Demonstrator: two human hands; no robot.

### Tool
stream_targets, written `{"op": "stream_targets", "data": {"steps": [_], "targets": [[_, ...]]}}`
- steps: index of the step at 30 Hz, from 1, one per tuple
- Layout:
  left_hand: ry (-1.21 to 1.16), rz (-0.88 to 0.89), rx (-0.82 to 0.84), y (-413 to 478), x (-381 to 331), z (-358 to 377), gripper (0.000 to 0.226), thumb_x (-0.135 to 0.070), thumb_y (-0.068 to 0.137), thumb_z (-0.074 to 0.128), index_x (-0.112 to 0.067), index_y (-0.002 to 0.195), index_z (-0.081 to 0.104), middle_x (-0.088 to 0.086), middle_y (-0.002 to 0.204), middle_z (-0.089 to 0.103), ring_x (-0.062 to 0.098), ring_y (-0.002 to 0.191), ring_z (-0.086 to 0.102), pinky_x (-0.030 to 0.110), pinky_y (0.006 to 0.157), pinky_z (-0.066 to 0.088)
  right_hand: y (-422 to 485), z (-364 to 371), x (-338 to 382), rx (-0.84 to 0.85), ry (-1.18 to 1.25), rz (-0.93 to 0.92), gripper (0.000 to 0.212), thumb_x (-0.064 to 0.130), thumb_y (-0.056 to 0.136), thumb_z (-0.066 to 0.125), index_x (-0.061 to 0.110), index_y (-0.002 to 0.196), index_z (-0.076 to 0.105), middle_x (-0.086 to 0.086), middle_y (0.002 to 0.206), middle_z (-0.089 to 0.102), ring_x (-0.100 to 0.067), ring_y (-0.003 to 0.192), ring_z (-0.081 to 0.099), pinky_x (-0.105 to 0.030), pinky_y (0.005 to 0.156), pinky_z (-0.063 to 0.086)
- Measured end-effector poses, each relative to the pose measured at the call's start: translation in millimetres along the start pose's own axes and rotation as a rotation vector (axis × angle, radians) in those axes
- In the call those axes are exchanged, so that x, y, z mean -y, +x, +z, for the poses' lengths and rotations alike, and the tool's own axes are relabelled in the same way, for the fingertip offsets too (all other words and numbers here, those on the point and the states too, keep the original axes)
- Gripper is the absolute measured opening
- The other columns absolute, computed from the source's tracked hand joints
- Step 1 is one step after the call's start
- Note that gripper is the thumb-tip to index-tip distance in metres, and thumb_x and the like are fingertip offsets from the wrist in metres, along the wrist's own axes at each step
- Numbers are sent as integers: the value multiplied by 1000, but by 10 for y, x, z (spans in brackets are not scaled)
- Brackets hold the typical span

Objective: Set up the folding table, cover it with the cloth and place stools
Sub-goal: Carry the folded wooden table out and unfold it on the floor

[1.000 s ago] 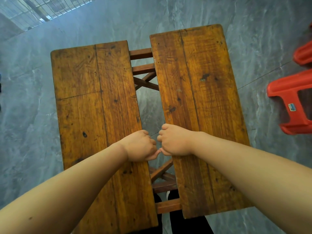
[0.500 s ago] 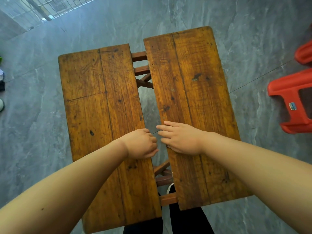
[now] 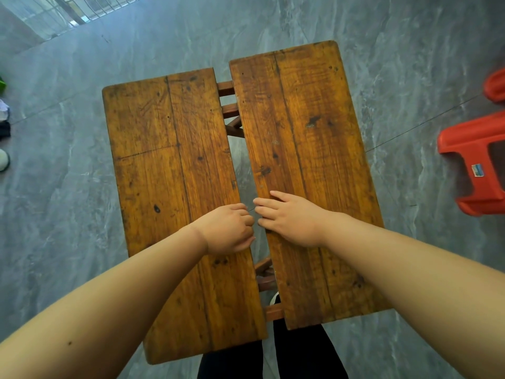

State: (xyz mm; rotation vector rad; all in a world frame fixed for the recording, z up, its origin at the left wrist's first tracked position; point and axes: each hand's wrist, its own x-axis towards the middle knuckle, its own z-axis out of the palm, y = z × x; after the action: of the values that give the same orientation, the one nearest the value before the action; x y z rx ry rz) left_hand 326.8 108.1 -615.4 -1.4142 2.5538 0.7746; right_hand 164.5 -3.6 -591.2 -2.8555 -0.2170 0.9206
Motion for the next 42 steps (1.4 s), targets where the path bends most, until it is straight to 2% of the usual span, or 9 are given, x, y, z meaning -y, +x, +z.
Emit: {"op": "stream_targets", "data": {"steps": [6,11,22,24,27,30,34,38,42], "targets": [[93,16,-134,-183,3,94,39,-34,91,36,-23,100,72,-5,100,68,15,103,61,34,107,34,-114,206,27,-86,87,39,53,24,98,32,15,148,18,-10,158,2,-25,145,-10,-43,115,-3],[153,-39,-128,-280,-49,254,44,-38,91,33,-22,111,68,0,114,64,18,116,56,40,107,34,-140,298,68,-132,25,67,56,35,93,42,15,144,32,-10,156,20,-30,145,9,-47,114,15],[193,7,-84,-261,41,267,46,-36,93,31,-19,121,62,2,124,62,20,123,52,40,111,20,-56,342,49,-121,23,87,55,33,96,35,19,147,23,-6,157,14,-31,145,10,-47,114,18],[168,-57,-96,-331,22,305,46,-38,94,31,-19,125,60,3,128,60,20,125,51,40,111,25,-98,394,59,-118,79,142,55,32,94,33,17,146,26,-8,155,22,-30,143,20,-46,111,28],[52,-306,-109,-570,-5,475,51,-45,95,29,-20,135,48,3,136,53,21,130,45,42,113,21,-268,592,59,-76,232,290,57,35,90,27,15,142,37,-11,147,39,-29,135,39,-45,97,48],[27,-448,-46,-743,-83,703,59,-51,95,25,-23,146,25,4,150,36,20,141,24,45,115,13,-383,790,98,-103,214,291,58,38,90,24,18,143,35,-11,149,35,-30,137,35,-43,100,45],[18,-478,-43,-717,-93,776,61,-52,95,24,-23,148,17,1,154,22,14,145,-6,44,114,4,-371,852,114,-136,210,315,57,37,90,24,20,145,31,-9,151,31,-29,139,31,-42,103,39],[12,-462,-11,-737,-55,800,61,-51,95,24,-24,149,16,0,155,20,17,146,0,44,114,4,-375,868,129,-154,224,337,55,36,93,25,21,145,28,-8,152,25,-28,140,28,-41,105,36],[-23,-525,-70,-771,-125,787,61,-50,94,25,-27,149,13,2,156,13,18,145,-3,44,116,4,-369,840,136,-141,248,332,58,34,92,43,21,145,27,-8,154,24,-27,141,25,-42,106,36]]}}
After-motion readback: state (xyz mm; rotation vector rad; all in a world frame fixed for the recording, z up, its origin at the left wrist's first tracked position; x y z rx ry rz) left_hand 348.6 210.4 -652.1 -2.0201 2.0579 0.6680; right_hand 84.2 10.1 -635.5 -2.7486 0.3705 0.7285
